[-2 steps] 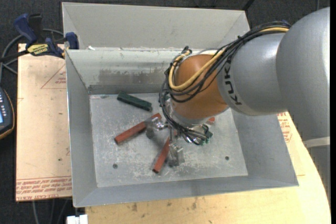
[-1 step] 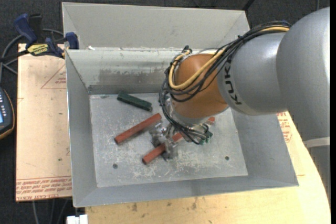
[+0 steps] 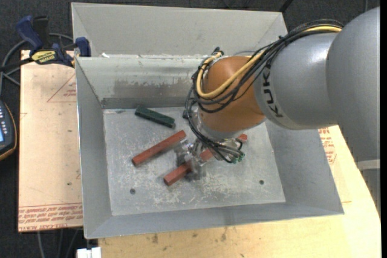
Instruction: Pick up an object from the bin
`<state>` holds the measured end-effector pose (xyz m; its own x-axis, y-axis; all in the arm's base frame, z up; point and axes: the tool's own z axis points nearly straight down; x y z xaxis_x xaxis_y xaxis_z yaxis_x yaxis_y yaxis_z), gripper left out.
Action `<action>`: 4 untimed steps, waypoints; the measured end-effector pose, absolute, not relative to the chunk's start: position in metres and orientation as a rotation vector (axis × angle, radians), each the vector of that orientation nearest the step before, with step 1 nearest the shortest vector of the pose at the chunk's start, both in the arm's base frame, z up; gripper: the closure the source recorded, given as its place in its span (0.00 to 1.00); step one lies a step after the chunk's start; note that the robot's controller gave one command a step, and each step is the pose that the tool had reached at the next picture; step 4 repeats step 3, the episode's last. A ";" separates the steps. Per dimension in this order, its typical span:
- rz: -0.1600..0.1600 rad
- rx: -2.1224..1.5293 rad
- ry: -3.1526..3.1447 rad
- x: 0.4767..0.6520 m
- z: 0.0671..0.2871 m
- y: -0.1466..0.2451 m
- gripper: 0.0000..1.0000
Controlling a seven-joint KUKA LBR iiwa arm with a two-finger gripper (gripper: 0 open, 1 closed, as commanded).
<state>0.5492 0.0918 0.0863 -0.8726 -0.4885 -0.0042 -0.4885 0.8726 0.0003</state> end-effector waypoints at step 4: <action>0.001 -0.783 3.037 0.553 0.181 0.095 1.00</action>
Offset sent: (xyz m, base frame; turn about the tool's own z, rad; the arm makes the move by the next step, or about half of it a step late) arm 0.0001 -0.0002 0.0480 0.0000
